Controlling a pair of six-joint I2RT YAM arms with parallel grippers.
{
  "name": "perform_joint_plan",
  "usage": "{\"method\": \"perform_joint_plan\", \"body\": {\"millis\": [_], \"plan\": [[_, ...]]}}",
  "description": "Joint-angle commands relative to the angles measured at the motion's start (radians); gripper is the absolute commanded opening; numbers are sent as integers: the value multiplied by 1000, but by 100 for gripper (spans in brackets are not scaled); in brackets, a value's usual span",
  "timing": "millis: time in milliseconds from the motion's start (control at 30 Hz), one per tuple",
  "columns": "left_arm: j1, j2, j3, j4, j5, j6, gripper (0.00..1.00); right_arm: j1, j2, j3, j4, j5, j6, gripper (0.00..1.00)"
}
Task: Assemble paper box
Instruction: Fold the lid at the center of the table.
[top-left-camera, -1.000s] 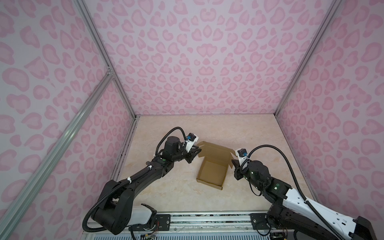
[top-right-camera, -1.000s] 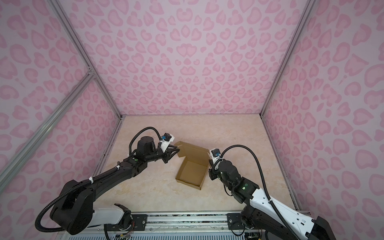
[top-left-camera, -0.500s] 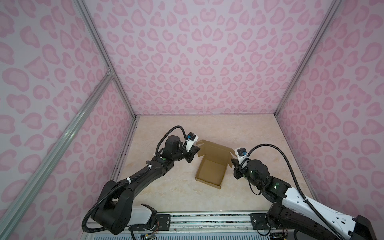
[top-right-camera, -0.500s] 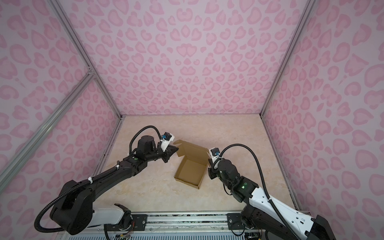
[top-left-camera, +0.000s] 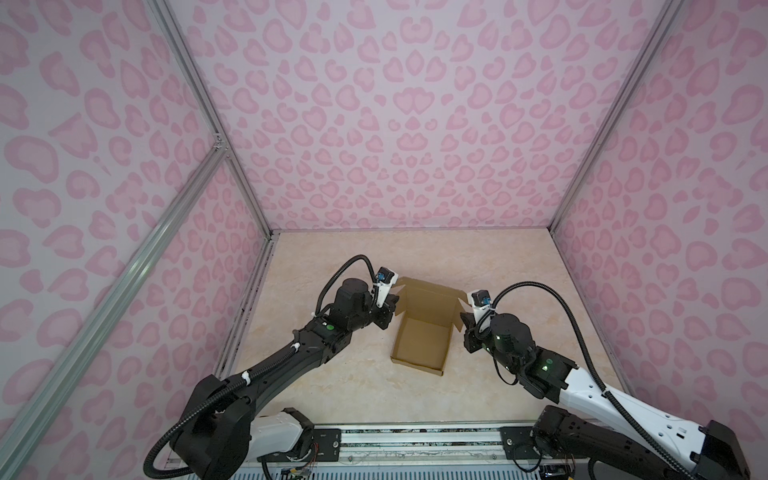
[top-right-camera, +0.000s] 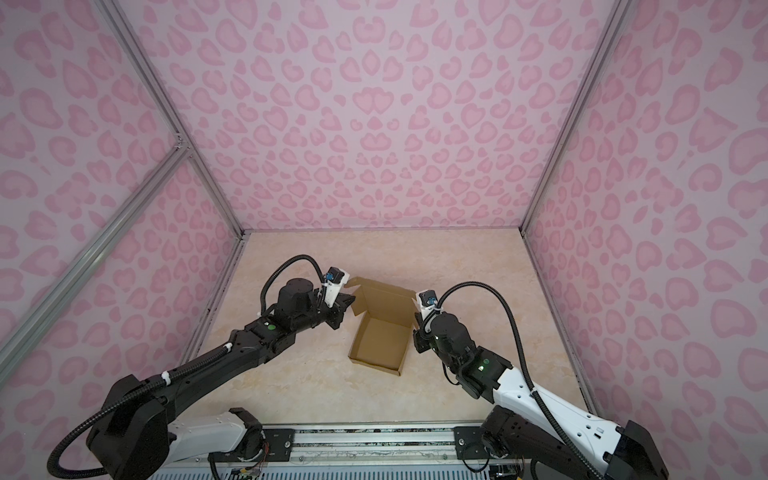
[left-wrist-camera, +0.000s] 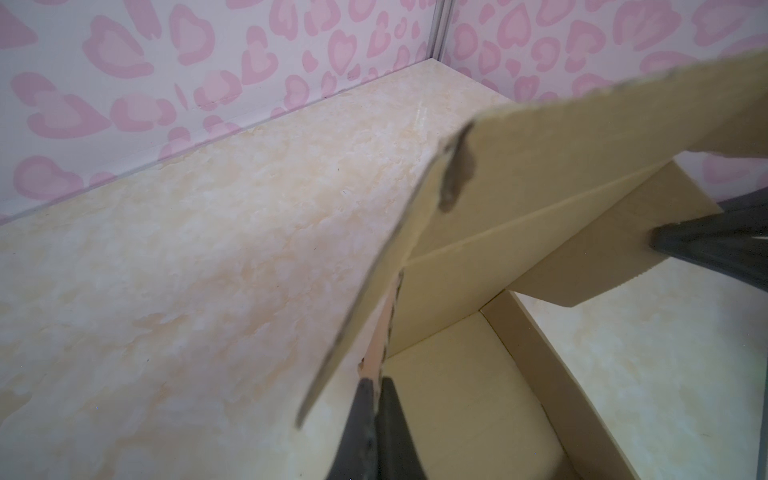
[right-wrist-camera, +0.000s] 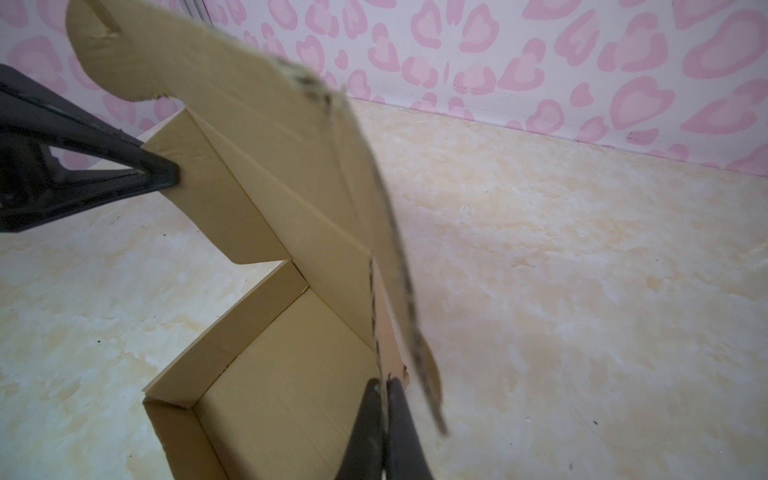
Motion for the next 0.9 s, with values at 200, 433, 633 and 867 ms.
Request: {"method": "perform_joint_plan", "body": {"millis": [200, 433, 633, 867], "plan": [[-154, -69, -57, -24, -426, -208, 4, 84, 107, 68, 50, 120, 20, 0], [-250, -106, -67, -36, -601, -305, 4, 153, 198, 104, 41, 258, 61, 0], [-298, -134, -86, -31, -658, -369, 4, 161, 213, 85, 103, 258, 96, 0], [-363, -141, -136, 35, -716, -407, 4, 212, 259, 83, 160, 298, 98, 0]]}}
